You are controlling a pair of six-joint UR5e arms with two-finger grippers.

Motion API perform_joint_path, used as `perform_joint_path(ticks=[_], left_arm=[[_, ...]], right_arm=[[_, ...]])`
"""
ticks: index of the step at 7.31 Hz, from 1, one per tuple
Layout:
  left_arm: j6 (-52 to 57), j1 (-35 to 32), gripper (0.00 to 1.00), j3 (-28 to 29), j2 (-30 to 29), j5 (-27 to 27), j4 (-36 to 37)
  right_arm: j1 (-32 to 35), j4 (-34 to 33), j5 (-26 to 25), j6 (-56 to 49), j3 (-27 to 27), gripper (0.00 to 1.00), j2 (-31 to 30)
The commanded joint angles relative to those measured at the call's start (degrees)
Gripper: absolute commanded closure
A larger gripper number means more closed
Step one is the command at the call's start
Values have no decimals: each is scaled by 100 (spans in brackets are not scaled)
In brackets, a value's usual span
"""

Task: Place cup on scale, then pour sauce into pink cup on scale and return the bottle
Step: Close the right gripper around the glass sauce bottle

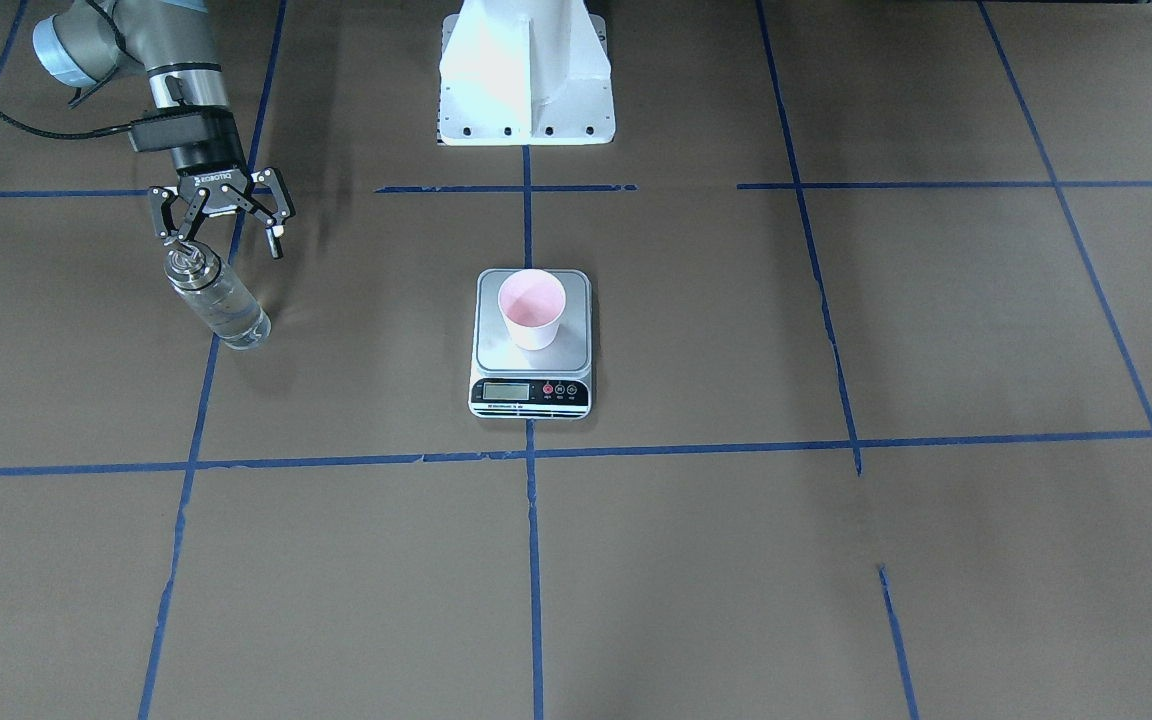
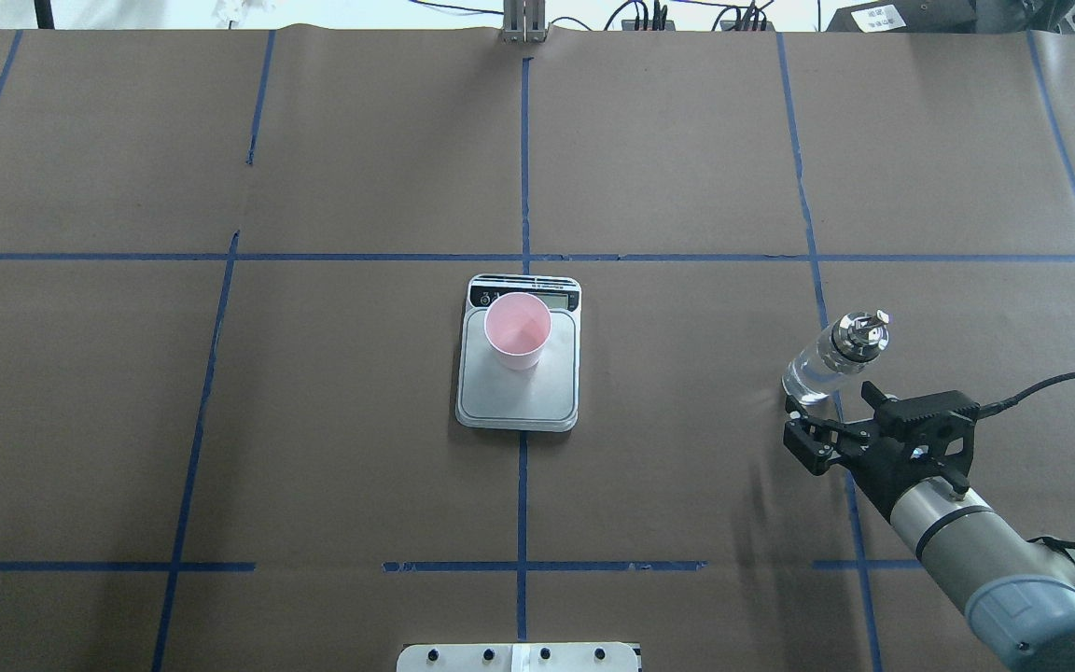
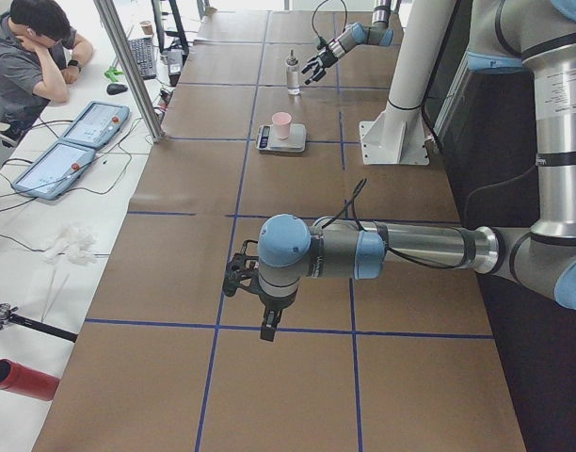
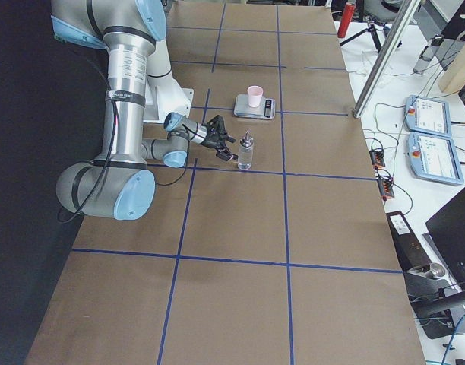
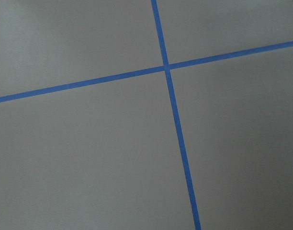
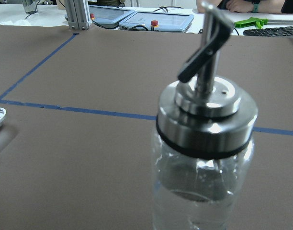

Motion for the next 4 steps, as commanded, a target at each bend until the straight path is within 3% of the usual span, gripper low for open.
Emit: perform_joint_path(ticks=[1,4], left_arm=[[-3,4,0,-94,61,-2,22],[-3,4,0,-121,70,-2,22]], right_arm=[[271,1,5,-10,-138,0,158],[422,-8,-12,-79,-288,0,344]])
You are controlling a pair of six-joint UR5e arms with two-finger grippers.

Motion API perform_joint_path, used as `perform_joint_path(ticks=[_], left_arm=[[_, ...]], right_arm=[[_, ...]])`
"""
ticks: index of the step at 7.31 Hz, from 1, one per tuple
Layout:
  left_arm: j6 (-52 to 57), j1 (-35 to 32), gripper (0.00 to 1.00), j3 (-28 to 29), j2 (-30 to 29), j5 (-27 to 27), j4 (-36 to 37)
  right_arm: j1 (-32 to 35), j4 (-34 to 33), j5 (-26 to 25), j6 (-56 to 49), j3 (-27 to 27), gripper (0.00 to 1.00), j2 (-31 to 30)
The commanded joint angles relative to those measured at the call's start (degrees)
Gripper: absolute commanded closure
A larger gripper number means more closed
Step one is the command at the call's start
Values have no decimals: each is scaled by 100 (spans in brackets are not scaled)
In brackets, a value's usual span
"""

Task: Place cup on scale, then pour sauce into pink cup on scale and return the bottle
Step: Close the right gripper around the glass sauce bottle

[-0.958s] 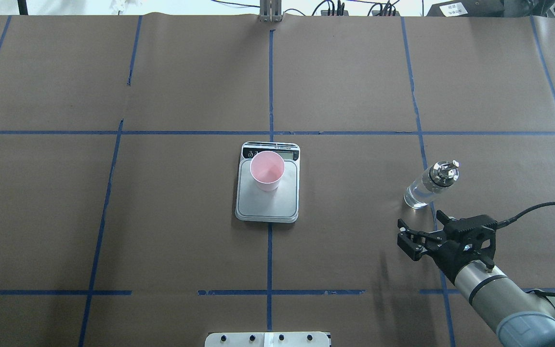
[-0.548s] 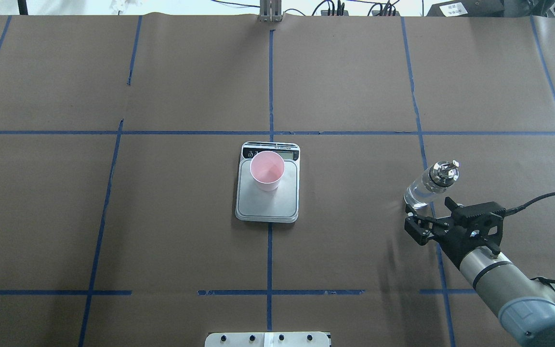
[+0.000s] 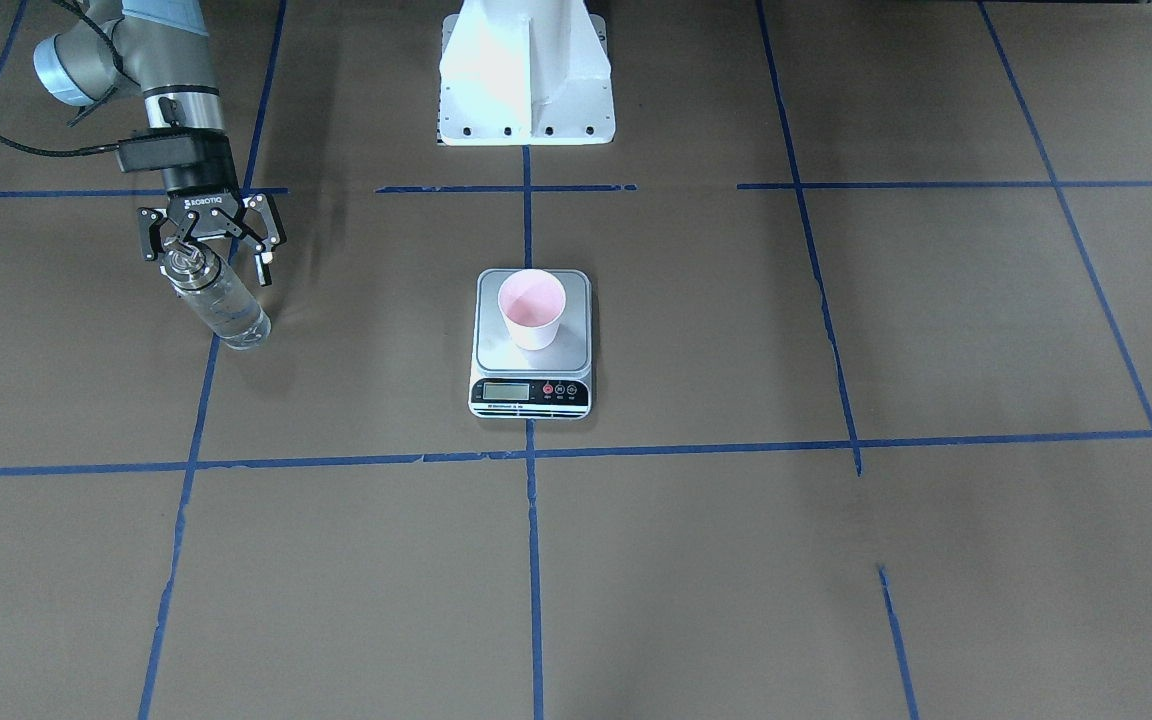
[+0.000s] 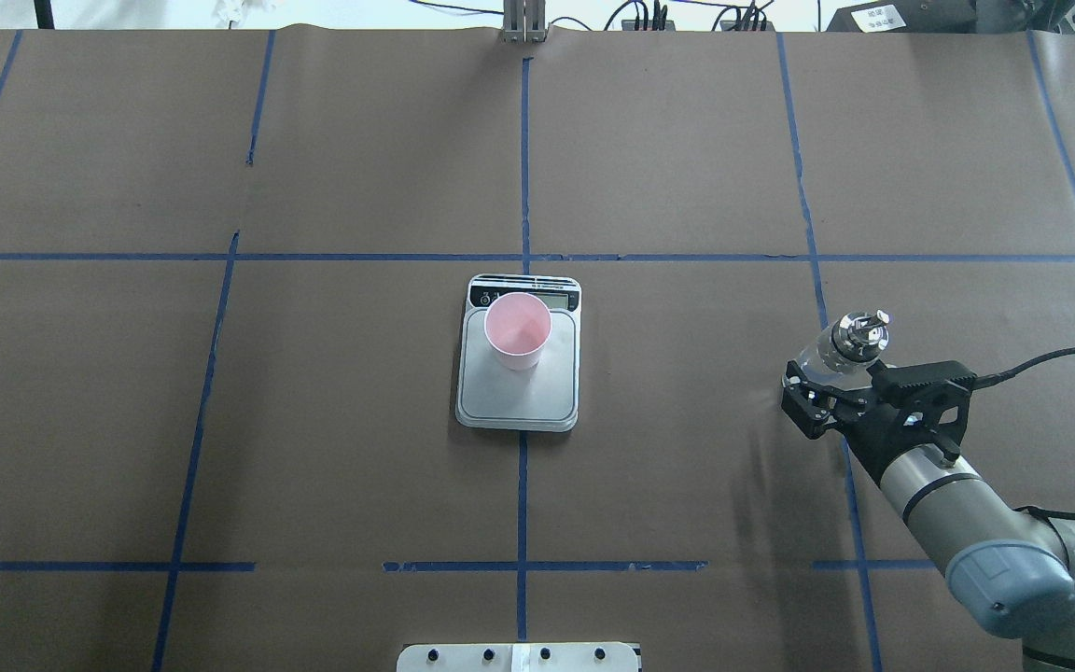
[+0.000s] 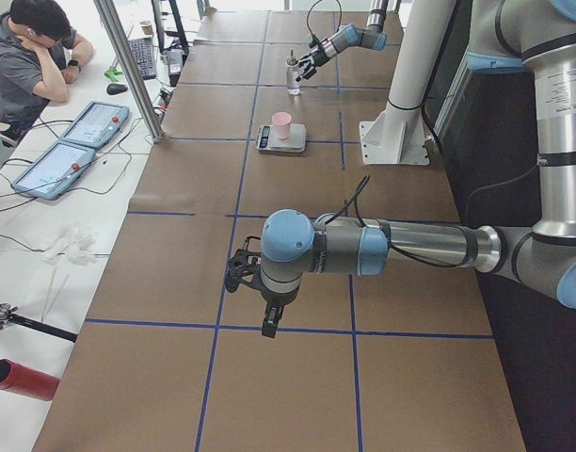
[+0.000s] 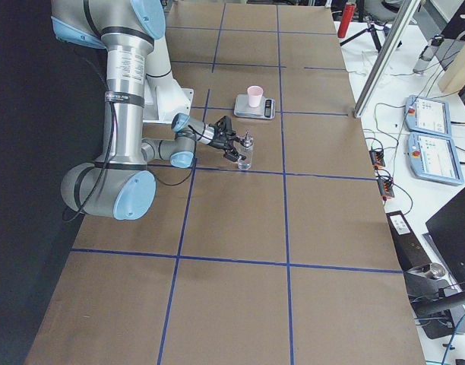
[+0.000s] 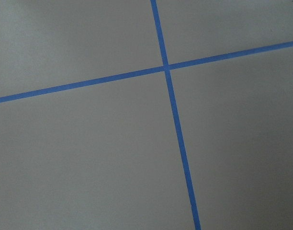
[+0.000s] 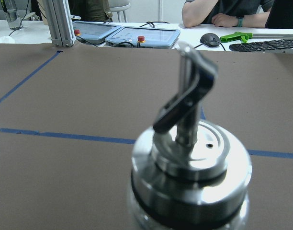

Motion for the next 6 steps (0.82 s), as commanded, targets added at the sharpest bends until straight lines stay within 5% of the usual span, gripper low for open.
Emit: perform_joint_path(ticks=[1,3,4,5,6], left_arm=[[0,1,0,-6,4,-2,1],[-9,-8,0,-14,4,-2,-8],[-9,-8,0,-93,4,15,18],[-9,-8,0,-128,13,15,18],[-9,-8,0,-129,13,15,18]], right_arm=[[83,-1,-16,-55,-49,0,39],[118,-1,-43,-55,-49,5,48],[145,8,-43,6,-57,38,48],[145,8,-182,-28,-101,99,48],[162,16,-305,-55,-93,100,48]])
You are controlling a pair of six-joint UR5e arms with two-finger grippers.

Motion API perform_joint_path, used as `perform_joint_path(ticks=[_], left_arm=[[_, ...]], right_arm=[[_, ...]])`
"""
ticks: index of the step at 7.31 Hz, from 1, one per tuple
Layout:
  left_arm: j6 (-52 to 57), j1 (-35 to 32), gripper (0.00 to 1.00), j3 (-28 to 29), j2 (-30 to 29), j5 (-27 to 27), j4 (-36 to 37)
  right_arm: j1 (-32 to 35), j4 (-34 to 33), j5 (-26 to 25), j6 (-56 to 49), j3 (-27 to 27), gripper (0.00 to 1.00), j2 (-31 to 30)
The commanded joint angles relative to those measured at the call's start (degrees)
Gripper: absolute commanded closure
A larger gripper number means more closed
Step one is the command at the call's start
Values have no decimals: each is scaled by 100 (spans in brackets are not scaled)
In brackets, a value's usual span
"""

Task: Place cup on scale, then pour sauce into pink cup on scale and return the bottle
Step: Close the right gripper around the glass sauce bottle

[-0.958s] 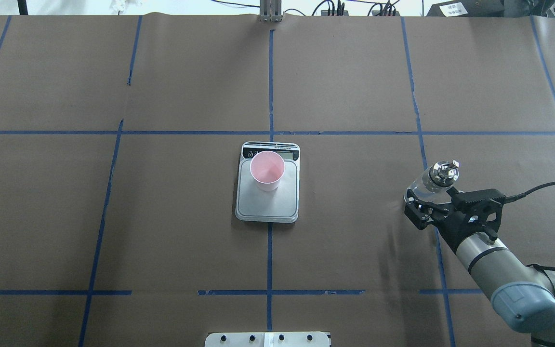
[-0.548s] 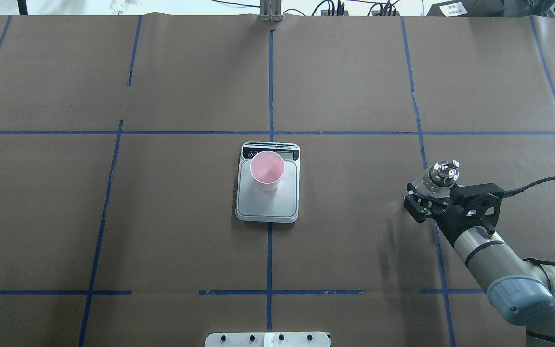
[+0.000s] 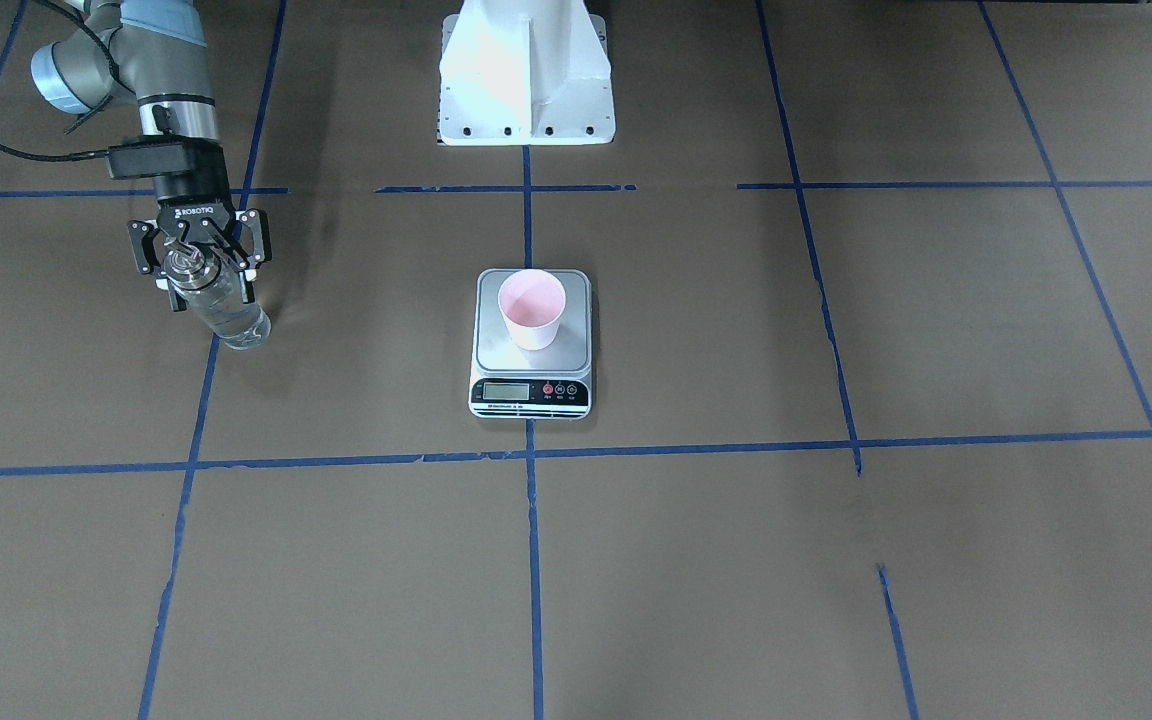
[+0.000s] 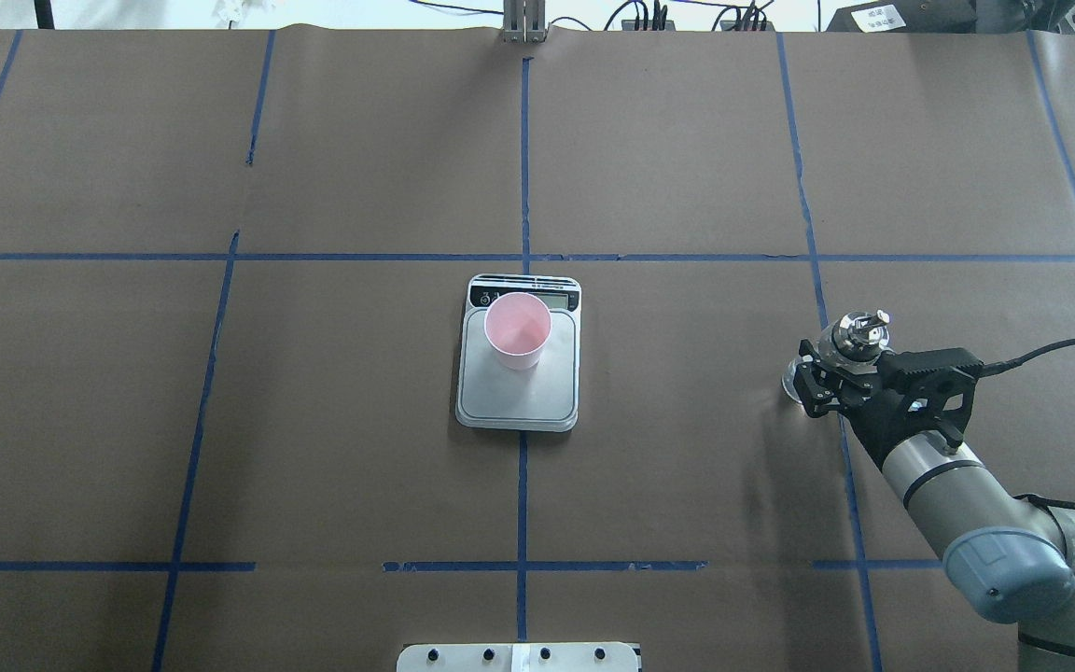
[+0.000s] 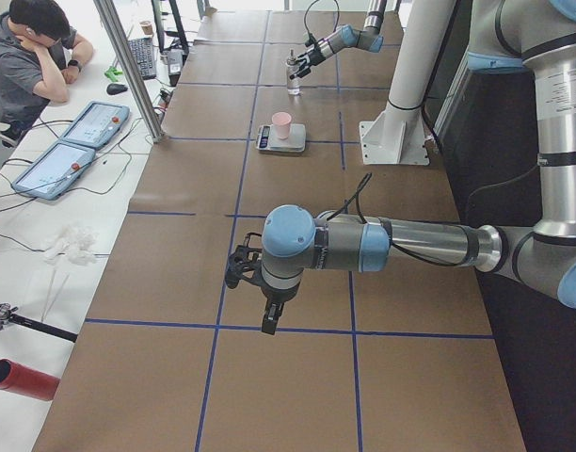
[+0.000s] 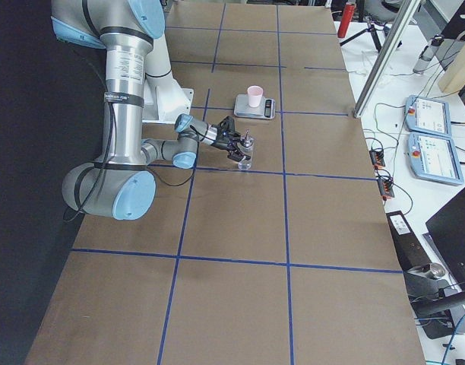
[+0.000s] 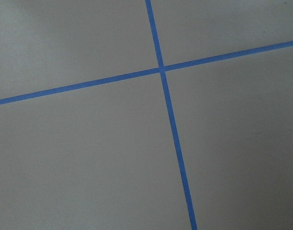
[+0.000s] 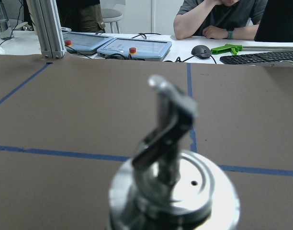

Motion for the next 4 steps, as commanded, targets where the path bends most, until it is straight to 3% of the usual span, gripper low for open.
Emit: perform_joint_path(ticks=[1,4], left_arm=[[0,-1,0,-21,3,10,2],[0,-1,0,-29,99,10,2]], right_arm=[[87,9,-134,-191,9,100,1],[350,158,-73,-1480,246,100,131]])
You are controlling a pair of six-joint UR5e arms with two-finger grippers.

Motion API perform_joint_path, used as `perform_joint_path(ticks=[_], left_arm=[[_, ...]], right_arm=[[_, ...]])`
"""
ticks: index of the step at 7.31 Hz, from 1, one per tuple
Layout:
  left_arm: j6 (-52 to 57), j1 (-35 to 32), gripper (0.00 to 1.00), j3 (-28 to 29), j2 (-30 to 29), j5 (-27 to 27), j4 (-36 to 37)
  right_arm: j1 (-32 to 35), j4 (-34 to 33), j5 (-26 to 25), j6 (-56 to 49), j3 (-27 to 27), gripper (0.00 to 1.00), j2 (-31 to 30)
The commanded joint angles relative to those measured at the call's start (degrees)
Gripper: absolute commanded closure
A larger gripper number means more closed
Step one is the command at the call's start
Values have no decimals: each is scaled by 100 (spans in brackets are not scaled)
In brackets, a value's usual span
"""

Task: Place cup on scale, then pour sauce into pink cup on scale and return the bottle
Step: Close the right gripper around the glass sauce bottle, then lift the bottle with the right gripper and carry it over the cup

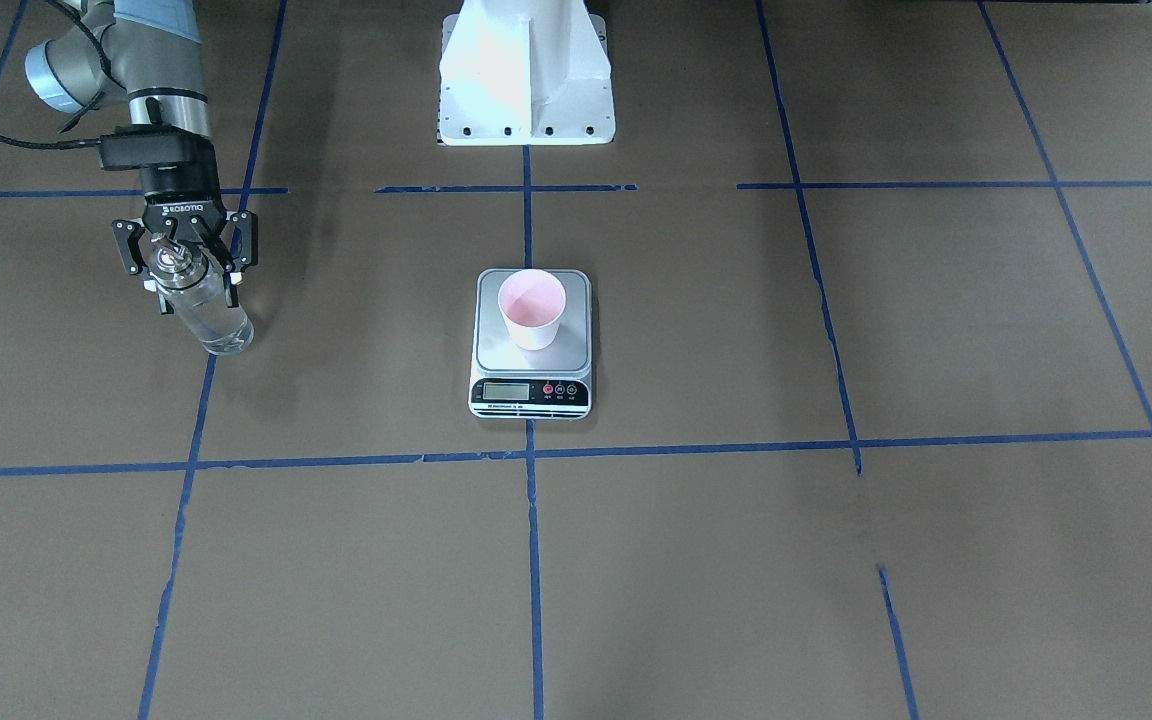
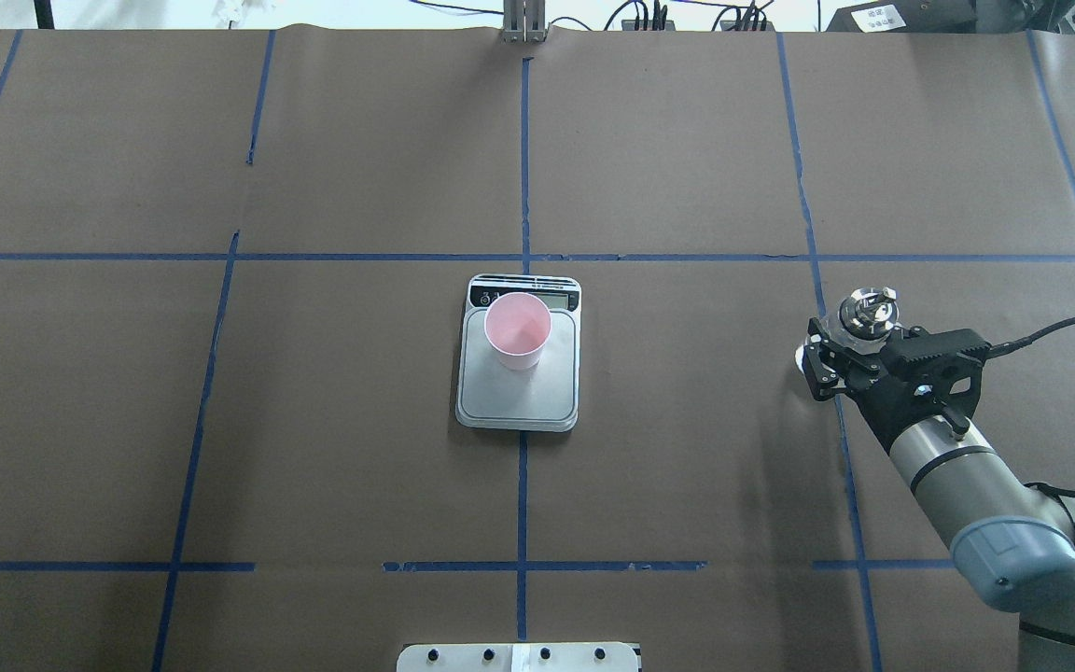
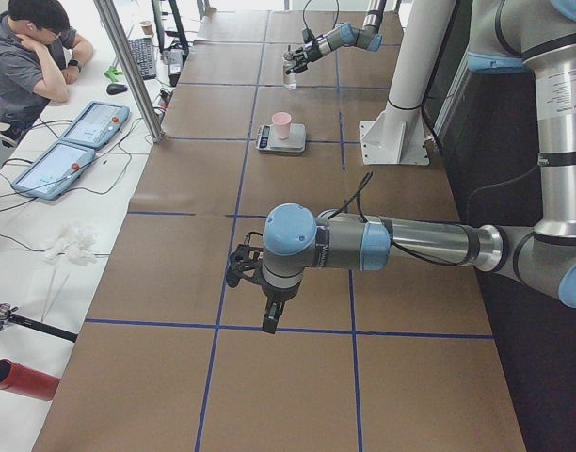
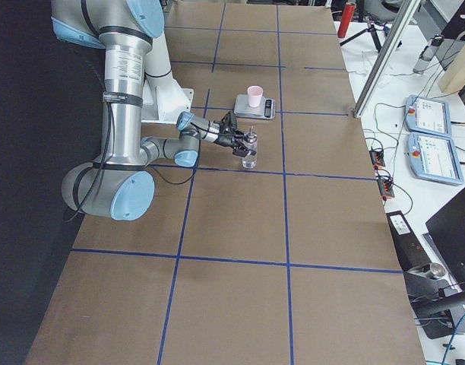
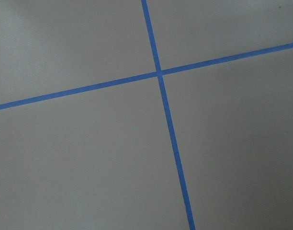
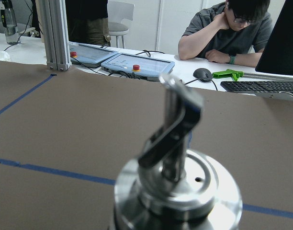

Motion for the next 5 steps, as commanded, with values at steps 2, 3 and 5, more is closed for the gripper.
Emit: perform_joint_path(ticks=[2,3,5], left_arm=[[0,9,0,-4,48,-14,0],[0,9,0,5,56,-14,9],[0,18,0,92,109,-23,0]], right_arm=[[260,72,62,-1518,77,100,505],[357,63,184,-1863,25,100,734],[428,-25,483,-1919,33,100,798]])
